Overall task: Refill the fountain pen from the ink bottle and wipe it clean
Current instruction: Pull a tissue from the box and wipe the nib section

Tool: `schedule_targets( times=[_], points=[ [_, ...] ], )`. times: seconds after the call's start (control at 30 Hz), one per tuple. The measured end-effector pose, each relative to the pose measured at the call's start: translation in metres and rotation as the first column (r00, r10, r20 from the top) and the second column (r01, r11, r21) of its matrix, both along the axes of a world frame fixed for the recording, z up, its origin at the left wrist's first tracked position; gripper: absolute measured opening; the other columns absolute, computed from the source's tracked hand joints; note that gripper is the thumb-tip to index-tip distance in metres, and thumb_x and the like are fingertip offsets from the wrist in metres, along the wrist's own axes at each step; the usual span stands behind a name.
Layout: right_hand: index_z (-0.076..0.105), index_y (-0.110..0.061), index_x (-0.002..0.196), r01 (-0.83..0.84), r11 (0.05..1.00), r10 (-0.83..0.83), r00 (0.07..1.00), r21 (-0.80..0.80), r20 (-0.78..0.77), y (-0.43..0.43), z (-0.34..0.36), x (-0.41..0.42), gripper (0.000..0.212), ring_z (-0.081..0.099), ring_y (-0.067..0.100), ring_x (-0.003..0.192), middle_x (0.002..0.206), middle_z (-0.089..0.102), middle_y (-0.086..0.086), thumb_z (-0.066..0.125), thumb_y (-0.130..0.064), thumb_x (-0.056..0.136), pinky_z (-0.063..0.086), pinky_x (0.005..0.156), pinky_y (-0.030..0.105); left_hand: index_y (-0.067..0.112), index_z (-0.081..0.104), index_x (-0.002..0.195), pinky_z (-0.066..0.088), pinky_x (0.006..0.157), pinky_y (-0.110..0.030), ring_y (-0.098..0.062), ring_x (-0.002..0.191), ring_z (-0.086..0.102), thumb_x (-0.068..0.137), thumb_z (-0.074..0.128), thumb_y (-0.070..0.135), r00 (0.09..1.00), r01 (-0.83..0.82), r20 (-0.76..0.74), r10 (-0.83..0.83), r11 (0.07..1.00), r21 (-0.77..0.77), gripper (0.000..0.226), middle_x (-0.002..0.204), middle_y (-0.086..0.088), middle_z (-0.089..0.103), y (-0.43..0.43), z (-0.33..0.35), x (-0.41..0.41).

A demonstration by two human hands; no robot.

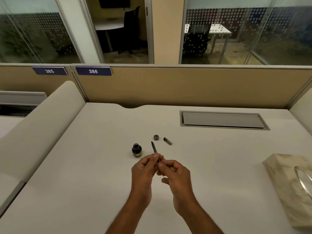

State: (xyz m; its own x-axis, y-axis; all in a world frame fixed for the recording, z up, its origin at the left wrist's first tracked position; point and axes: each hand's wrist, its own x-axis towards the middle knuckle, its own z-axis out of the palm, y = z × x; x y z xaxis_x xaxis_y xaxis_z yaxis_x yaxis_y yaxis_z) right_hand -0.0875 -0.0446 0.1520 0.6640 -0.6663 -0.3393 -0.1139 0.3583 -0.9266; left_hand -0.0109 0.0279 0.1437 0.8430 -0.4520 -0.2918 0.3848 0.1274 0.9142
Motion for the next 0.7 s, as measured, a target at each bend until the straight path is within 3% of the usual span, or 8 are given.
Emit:
schedule_targets(
  times=[0.23, 0.33, 0.7],
  points=[
    [0.076, -0.019, 0.092, -0.053, 0.996, 0.055, 0.998, -0.072, 0.027, -0.012, 0.024, -0.053, 0.005, 0.075, 0.014, 0.079, 0.085, 0.079, 0.001, 0.071, -0.019, 0.092, 0.056, 0.064, 0.021, 0.012, 0.081, 0.096, 0.059, 0.089, -0.037, -0.03, 0.097, 0.077, 0.093, 0.07, 0.026, 0.999, 0.027, 0.022, -0.027, 1.0, -0.004, 0.018, 0.1, -0.013, 0.08, -0.007, 0.027, -0.049],
    [0.076, -0.02, 0.093, -0.064, 0.988, 0.068, 0.998, -0.14, 0.021, -0.014, 0.032, -0.073, 0.007, 0.075, 0.013, 0.079, 0.085, 0.079, -0.001, 0.069, -0.021, 0.094, 0.056, 0.065, 0.022, 0.012, 0.081, 0.096, 0.062, 0.082, -0.029, -0.03, 0.097, 0.077, 0.094, 0.069, 0.025, 0.998, 0.048, 0.031, -0.048, 0.999, -0.02, 0.019, 0.101, -0.015, 0.08, -0.005, 0.039, -0.063],
    [0.074, -0.017, 0.092, 0.107, 0.981, -0.108, 0.994, -0.16, 0.003, 0.004, 0.046, -0.131, 0.01, 0.075, 0.016, 0.079, 0.083, 0.08, 0.002, 0.065, -0.018, 0.096, 0.053, 0.064, 0.023, 0.01, 0.082, 0.094, 0.063, 0.082, -0.029, -0.033, 0.101, 0.077, 0.09, 0.071, 0.022, 0.988, 0.147, -0.029, -0.152, 0.979, -0.145, 0.017, 0.104, -0.019, 0.079, 0.021, 0.057, -0.084]
  ],
)
